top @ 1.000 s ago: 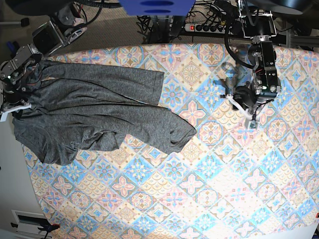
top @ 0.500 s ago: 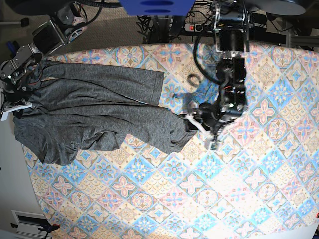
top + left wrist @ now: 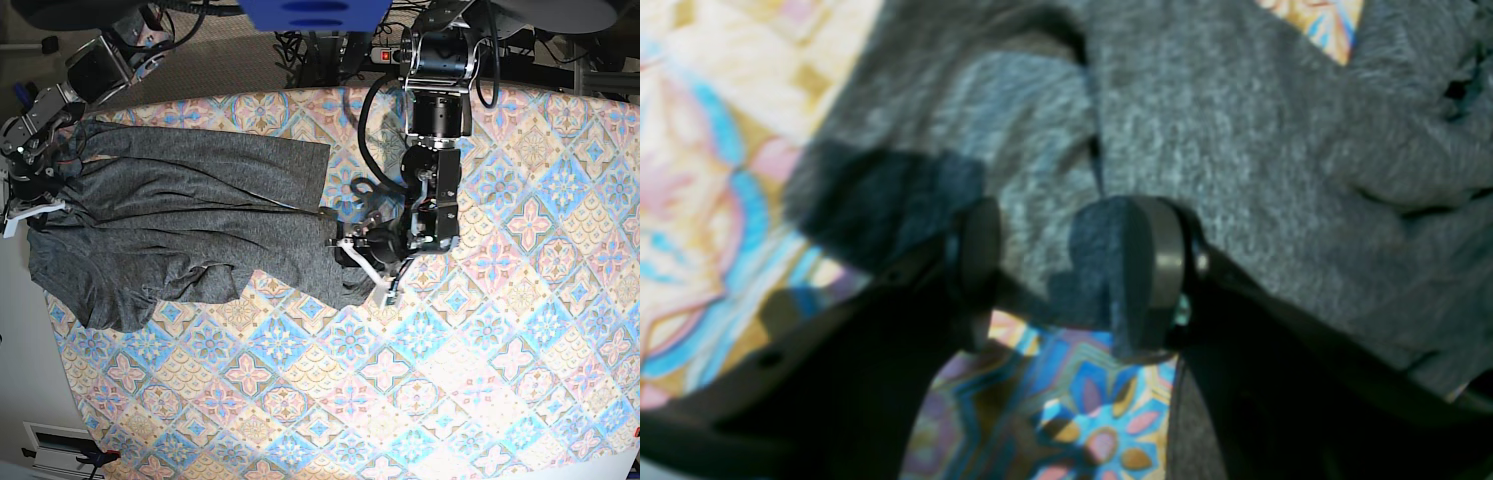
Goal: Layout the t-shirt on the table in an organized manner, then fold the t-shirt properly
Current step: 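Move the left gripper to the shirt's loose sleeve and grasp it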
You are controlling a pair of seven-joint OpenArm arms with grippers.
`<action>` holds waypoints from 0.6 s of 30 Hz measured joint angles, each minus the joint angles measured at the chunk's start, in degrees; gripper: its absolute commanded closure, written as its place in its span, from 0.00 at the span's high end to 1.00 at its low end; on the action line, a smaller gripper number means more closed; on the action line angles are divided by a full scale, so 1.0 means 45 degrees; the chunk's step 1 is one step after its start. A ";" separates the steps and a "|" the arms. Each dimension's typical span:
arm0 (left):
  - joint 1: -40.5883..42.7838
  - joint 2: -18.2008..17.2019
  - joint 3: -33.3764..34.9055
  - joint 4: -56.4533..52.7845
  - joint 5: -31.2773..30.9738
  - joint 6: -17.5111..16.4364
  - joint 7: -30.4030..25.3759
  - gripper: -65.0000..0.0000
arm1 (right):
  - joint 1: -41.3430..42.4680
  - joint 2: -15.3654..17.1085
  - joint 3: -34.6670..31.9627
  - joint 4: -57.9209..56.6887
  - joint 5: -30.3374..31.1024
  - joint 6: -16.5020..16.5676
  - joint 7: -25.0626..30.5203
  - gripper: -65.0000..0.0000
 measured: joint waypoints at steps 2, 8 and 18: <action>0.0029 0.0000 0.0665 0.0005 -0.0010 -0.0010 -0.0015 0.45 | 0.0024 -0.0010 0.0000 0.0000 0.0034 0.0010 0.0005 0.00; 0.0058 0.0257 0.1161 0.0000 -0.0039 -0.0024 -0.0024 0.45 | -0.0049 -0.0005 0.0005 0.0000 0.0029 0.0039 0.0000 0.00; 0.0126 0.0389 0.1161 -0.0058 -0.0005 -0.0029 0.0102 0.00 | -0.0039 -0.0005 0.0000 0.0000 0.0034 0.0044 0.0005 0.00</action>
